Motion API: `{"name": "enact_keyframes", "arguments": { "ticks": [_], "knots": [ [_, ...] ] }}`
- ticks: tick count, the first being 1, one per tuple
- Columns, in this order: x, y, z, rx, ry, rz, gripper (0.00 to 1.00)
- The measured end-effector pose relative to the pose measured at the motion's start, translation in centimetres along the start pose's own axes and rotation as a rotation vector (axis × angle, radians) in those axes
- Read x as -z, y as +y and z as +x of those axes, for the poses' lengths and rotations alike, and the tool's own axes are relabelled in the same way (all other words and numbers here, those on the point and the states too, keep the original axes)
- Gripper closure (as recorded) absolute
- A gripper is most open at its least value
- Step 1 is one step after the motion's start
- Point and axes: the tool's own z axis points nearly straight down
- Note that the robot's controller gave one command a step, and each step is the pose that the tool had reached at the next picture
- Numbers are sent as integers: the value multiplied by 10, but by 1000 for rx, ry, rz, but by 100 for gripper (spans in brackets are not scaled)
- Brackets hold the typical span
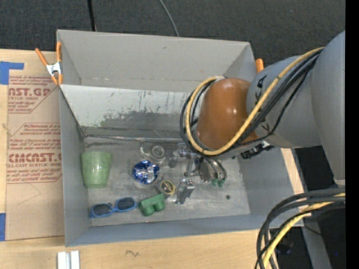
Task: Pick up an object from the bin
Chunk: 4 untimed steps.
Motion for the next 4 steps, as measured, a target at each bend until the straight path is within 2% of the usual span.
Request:
{"name": "enact_keyframes", "arguments": {
  "ticks": [1, 2, 3, 4],
  "knots": [
    [-57, 46, -4, 258, -8, 5, 0],
    [-55, 46, -5, 257, -5, 4, 100],
    [-54, 100, -74, 533, -9, 5, 100],
    [-57, 163, 4, 560, -9, 4, 100]
  ]
}}
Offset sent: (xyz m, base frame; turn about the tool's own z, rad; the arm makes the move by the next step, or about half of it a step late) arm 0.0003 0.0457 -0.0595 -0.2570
